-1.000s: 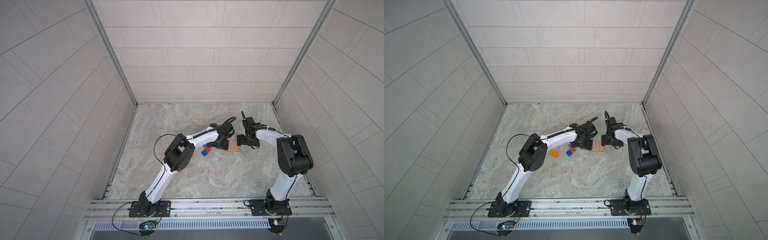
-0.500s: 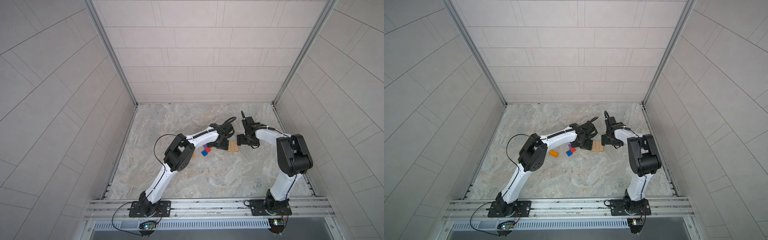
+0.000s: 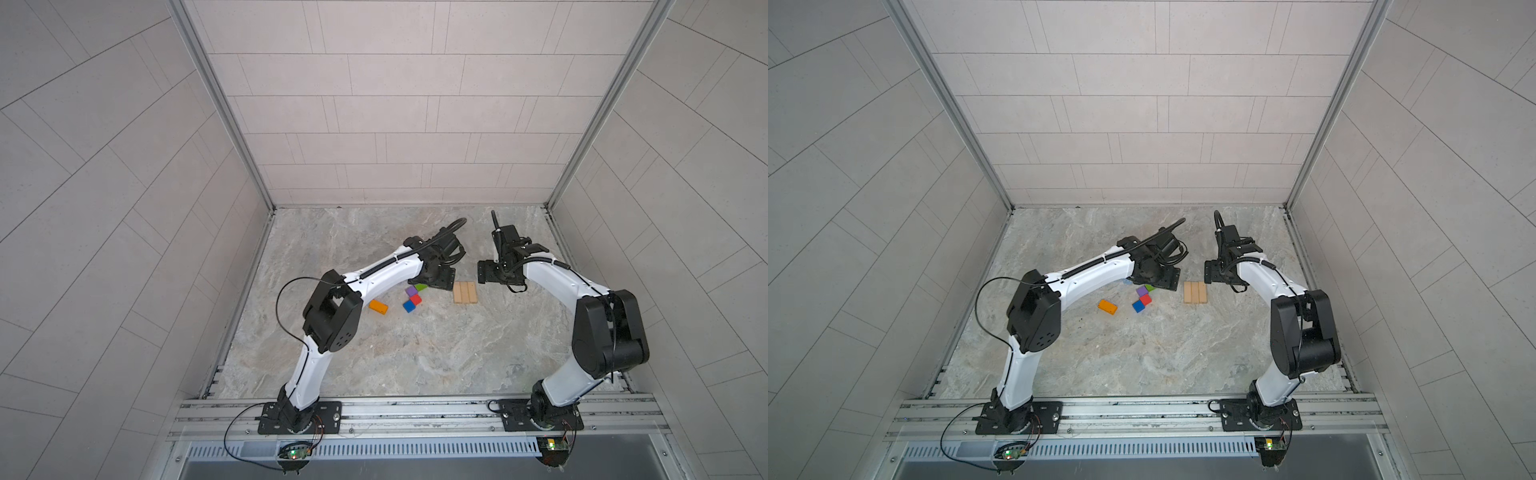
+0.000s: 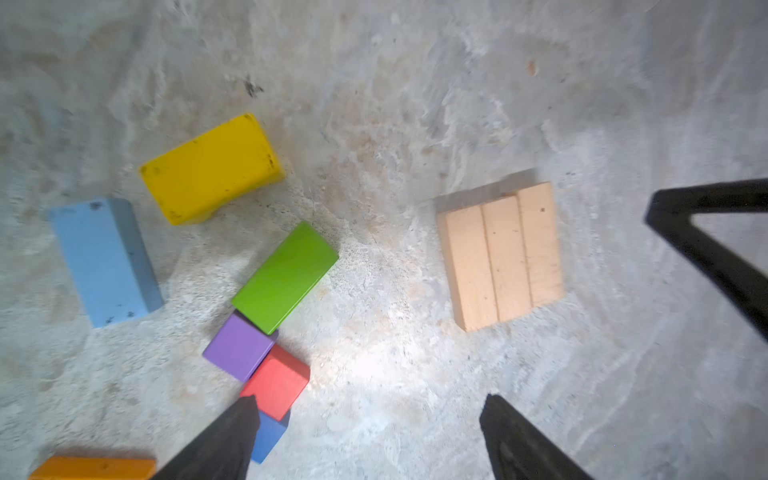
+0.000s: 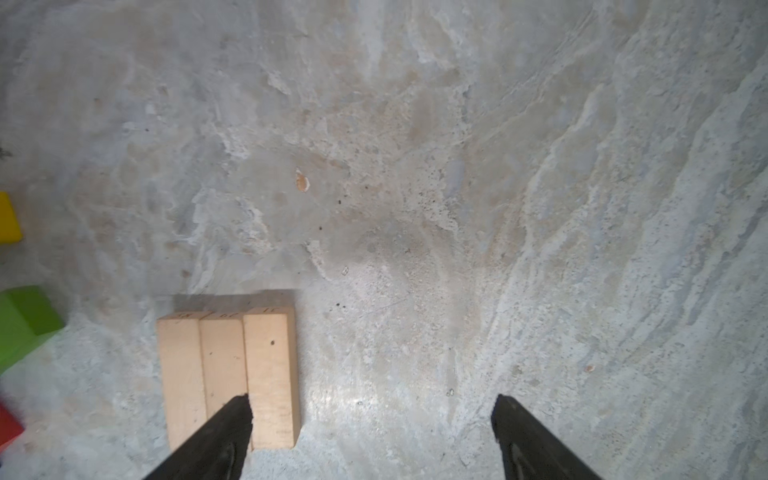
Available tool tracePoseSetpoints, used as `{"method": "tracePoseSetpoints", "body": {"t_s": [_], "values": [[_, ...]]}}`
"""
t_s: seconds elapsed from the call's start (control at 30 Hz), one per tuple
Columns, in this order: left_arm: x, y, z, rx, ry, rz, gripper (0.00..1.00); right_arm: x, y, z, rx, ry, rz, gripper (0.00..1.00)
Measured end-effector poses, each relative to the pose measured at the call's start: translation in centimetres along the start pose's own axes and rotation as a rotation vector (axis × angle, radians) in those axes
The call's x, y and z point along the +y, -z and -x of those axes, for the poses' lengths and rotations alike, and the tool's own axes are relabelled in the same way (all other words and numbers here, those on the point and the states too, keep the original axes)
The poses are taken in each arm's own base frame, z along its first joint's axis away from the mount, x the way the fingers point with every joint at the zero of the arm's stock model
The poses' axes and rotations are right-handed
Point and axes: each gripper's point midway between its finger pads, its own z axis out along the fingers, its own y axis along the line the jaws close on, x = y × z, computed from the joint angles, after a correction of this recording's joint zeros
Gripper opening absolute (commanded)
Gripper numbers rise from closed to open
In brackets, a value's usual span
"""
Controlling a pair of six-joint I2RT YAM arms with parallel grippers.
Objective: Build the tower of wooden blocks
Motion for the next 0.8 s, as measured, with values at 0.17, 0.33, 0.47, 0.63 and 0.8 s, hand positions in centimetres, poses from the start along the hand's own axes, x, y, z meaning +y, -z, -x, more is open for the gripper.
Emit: {"method": "tracePoseSetpoints", "body": {"t_s": [0.17, 0.33, 0.47, 0.63, 0.8], "values": [[2.5, 3.7, -0.4, -0.022, 0.017, -0.037, 0.96, 2.6, 1.5, -0.8, 0.004, 0.06, 0.051, 0.9], [6.3, 5.4, -2.0, -0.012, 0.065, -0.042, 0.99, 5.6, 2.3, -1.6, 0.01, 0.136, 0.092, 0.89], [8.7, 6.6, -3.0, -0.006, 0.102, -0.06, 1.0, 8.5, 3.3, -1.7, -0.002, 0.199, 0.129, 0.88], [11.2, 8.8, -3.9, -0.029, 0.13, -0.089, 1.0, 12.1, 3.4, -1.8, 0.002, 0.278, 0.162, 0.86], [14.2, 11.2, -4.8, -0.074, 0.181, -0.11, 1.0, 15.6, 3.3, -3.5, 0.03, 0.378, 0.203, 0.83]]}}
